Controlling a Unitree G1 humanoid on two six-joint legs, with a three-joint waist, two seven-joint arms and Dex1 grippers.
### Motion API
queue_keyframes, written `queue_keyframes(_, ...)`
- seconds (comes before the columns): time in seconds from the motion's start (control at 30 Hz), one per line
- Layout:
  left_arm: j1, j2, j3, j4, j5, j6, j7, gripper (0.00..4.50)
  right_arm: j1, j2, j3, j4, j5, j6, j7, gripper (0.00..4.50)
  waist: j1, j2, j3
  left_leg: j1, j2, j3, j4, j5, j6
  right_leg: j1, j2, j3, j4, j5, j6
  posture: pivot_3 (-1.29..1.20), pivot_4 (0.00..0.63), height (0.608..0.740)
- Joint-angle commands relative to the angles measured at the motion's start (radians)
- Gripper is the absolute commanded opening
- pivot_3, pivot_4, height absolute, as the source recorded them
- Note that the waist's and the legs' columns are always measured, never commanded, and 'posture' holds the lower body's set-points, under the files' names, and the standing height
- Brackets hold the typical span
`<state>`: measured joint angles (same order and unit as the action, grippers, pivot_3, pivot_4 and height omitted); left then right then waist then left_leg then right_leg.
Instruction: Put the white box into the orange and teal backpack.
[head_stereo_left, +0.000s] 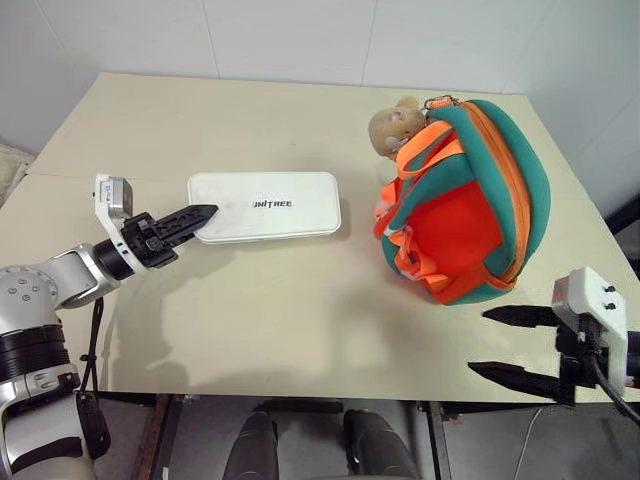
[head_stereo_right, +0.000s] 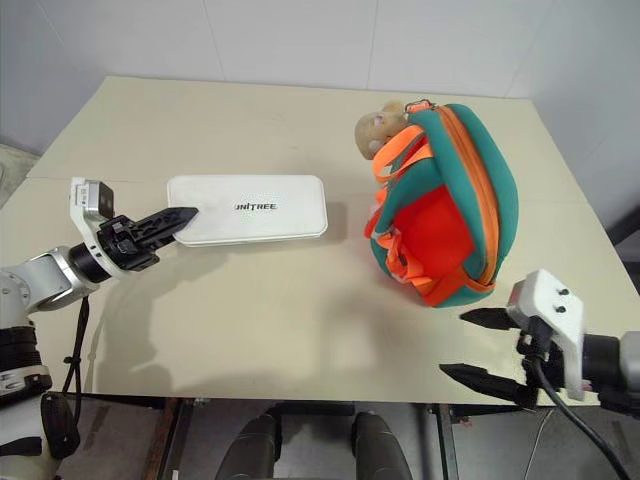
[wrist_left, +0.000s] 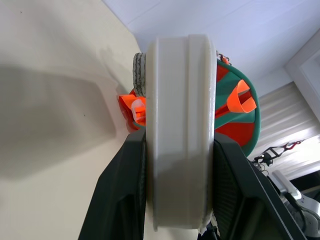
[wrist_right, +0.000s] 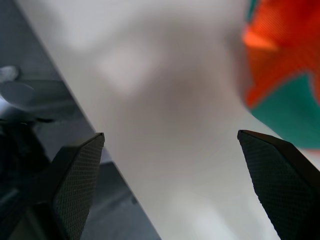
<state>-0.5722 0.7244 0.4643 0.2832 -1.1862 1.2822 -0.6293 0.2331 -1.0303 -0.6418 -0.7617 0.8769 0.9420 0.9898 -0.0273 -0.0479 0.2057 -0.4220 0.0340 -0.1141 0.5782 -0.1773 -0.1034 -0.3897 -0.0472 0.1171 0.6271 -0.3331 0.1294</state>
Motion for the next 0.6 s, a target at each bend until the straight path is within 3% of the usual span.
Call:
queue_keyframes(0.03, -0.012, 0.004, 0.037, -0.029, -0.017, 0.004, -0.004, 1.33, -0.139, 0.08, 0.103, -0.037, 0.109, -0.003, -0.154, 4.5, -0.002, 0.0, 0.0, 0.0, 0.0, 0.0, 0.0, 0.0, 0.0, 0.0, 0.0, 0.0, 0.0, 0.0, 0.0, 0.0, 0.15, 0.74)
queue_keyframes(0.17, -0.001, -0.003, 0.052, -0.044, -0.027, 0.015, 0.008, 1.33, -0.319, 0.201, 0.253, -0.033, 0.133, -0.024, -0.317, 4.5, -0.006, 0.0, 0.0, 0.0, 0.0, 0.001, 0.0, 0.001, 0.0, -0.001, 0.0, 0.001, 0.0, 0.001, 0.0, 0.0, 0.15, 0.74)
queue_keyframes(0.3, 0.019, -0.009, 0.08, -0.075, -0.046, 0.033, 0.036, 1.33, -0.447, 0.293, 0.432, 0.023, -0.005, -0.042, -0.457, 4.5, -0.002, 0.001, 0.001, 0.0, 0.001, 0.0, -0.002, 0.001, 0.0, -0.002, 0.0, 0.001, 0.001, 0.001, -0.001, 0.0, 0.15, 0.74)
queue_keyframes(0.6, 0.042, -0.011, 0.127, -0.108, -0.067, 0.051, 0.075, 1.33, -0.609, 0.475, 0.6, 0.187, -0.258, -0.133, -0.655, 4.5, -0.002, 0.001, 0.001, -0.001, 0.001, 0.0, -0.004, 0.001, 0.0, -0.003, 0.0, 0.0, 0.001, 0.003, 0.004, 0.0, 0.15, 0.74)
